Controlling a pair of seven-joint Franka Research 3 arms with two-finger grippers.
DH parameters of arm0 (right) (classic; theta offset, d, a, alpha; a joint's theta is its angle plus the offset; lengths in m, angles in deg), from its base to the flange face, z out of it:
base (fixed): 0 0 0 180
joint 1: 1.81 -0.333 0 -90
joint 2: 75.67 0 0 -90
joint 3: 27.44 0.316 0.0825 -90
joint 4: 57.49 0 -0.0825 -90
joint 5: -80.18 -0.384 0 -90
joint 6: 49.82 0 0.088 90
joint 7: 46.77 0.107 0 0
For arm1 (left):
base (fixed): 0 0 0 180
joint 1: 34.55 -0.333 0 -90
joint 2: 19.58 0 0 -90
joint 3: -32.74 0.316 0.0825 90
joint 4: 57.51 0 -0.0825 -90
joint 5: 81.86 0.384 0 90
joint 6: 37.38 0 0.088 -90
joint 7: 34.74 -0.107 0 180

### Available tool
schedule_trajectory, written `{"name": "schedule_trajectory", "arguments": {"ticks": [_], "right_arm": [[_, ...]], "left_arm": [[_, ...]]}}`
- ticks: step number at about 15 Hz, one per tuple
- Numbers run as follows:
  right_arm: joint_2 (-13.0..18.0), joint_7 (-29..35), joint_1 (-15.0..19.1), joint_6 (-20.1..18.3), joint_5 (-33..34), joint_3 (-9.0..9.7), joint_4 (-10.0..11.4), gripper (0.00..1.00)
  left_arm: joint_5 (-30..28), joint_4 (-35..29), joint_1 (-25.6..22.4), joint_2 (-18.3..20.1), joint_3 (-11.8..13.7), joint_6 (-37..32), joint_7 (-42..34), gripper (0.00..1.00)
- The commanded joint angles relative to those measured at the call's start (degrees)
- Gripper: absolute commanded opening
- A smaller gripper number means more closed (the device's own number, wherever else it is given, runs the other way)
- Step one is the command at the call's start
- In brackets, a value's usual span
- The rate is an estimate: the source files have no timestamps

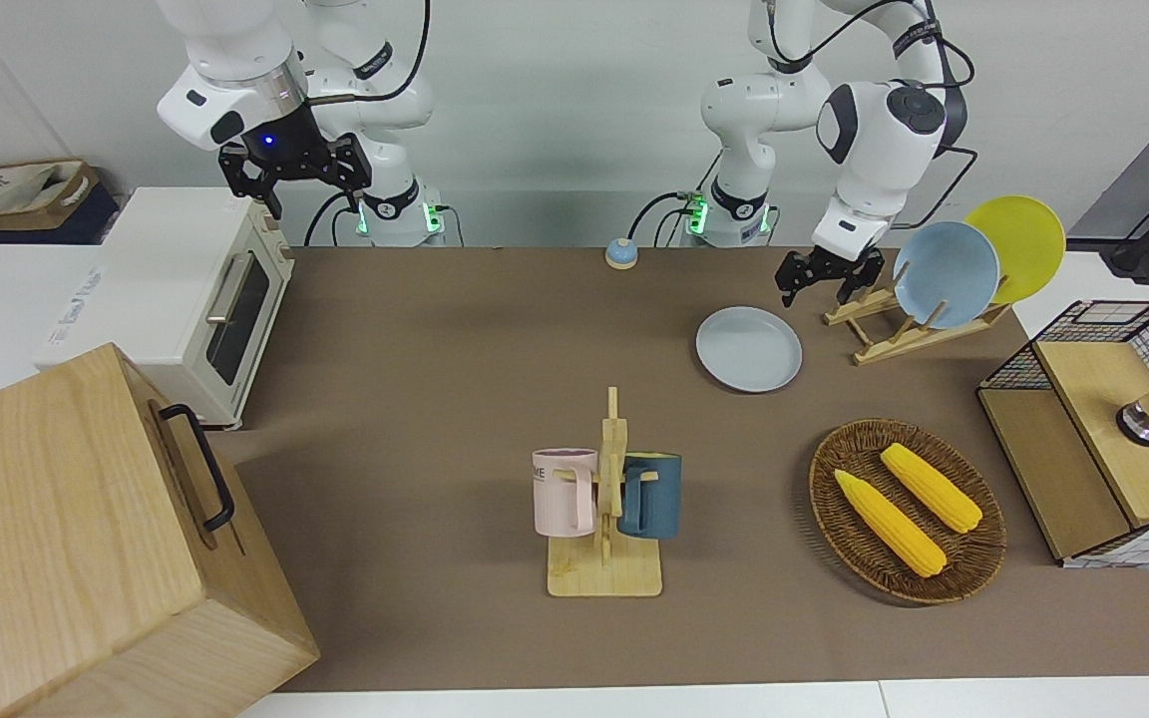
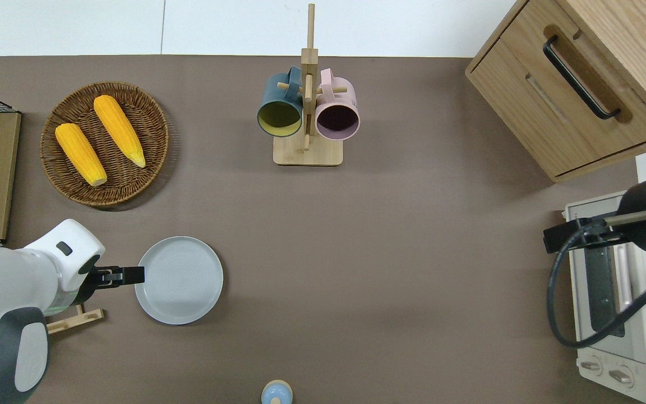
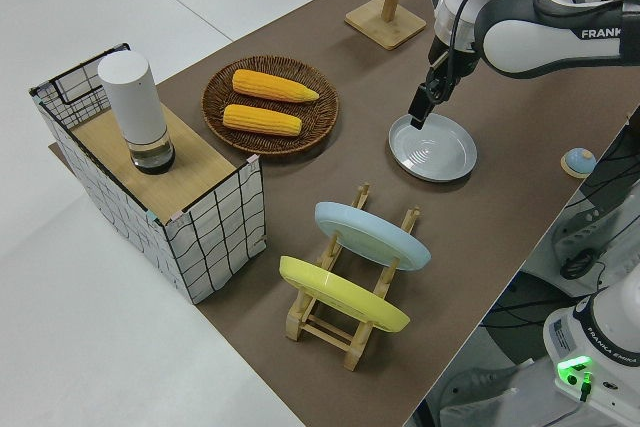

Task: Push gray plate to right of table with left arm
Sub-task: 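Move the left gripper forward to the edge of the gray plate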

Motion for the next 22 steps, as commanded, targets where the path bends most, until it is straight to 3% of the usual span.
{"name": "schedule_trajectory", "arguments": {"ticks": [1,6,11,22], "right_arm": [[0.1,0.7,1.1,-0.9,-0.2,0.92,-0.5,0.983],[0.1,0.7,1.1,-0.9,-0.2,0.92,-0.5,0.983],[0.1,0.8,1.1,-0.9,-0.2,0.92,-0.5,0.983],[0.1,0.7,1.1,-0.9,-0.2,0.92,-0.5,0.983]], "left_arm": [[-0.4,-5.1,0.2,-0.5,0.4,6.9,0.1,1.00],[-0.4,-7.3,0.0,-1.8,0.4,10.3,-0.3,1.00],[-0.4,-12.6,0.3,-4.5,0.4,19.1,-0.3,1.00],[-0.4,-13.4,0.0,-8.2,0.4,21.4,-1.9,1.00]]}}
